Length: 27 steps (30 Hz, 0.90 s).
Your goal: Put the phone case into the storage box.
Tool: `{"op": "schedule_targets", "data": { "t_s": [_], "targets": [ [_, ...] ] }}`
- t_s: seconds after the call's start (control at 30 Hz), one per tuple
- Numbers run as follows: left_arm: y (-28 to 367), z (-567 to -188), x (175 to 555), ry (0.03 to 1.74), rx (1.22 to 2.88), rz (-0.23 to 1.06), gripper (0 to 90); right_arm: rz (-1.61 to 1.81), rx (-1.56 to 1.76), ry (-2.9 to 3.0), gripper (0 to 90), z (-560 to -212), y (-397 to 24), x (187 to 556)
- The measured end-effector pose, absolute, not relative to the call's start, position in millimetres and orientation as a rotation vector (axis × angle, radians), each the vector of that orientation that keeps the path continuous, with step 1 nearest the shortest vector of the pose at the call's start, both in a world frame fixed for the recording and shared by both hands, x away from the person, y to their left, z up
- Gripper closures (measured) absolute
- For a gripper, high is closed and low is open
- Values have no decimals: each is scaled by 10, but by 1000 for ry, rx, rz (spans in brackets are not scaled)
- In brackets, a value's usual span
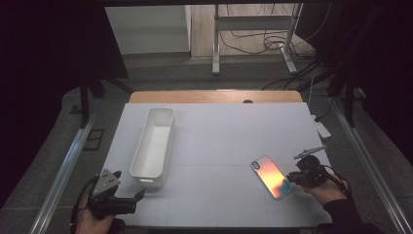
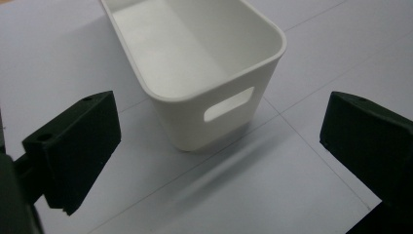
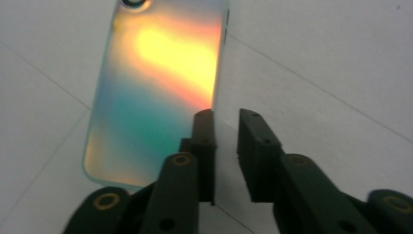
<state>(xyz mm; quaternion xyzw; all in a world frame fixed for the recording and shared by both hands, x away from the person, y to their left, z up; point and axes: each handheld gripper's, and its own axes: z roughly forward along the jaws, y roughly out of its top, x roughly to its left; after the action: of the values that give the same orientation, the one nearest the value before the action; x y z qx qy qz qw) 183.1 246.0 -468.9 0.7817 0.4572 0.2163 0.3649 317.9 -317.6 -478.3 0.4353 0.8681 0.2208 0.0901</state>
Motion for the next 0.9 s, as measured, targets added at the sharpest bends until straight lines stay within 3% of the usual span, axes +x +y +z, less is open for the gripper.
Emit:
{"op": "schedule_targets", "data": {
  "t_s": [0.23, 0.4, 0.7, 0.9],
  "targets": [
    [2461, -4689, 1830, 1176, 2011, 556, 19, 680, 1290, 2556, 510, -4689, -3098, 3116],
    [2459, -4689, 1831, 1175, 2012, 556, 20, 696, 1296, 2555, 429, -4651, -3094, 3104],
    [2452, -4691, 1832, 1175, 2015, 557, 21, 692, 1298, 2550, 99, -4666, -3012, 3098],
    [2450, -4691, 1833, 1174, 2020, 559, 21, 701, 1300, 2562, 0, -4693, -2938, 3119]
  ]
}}
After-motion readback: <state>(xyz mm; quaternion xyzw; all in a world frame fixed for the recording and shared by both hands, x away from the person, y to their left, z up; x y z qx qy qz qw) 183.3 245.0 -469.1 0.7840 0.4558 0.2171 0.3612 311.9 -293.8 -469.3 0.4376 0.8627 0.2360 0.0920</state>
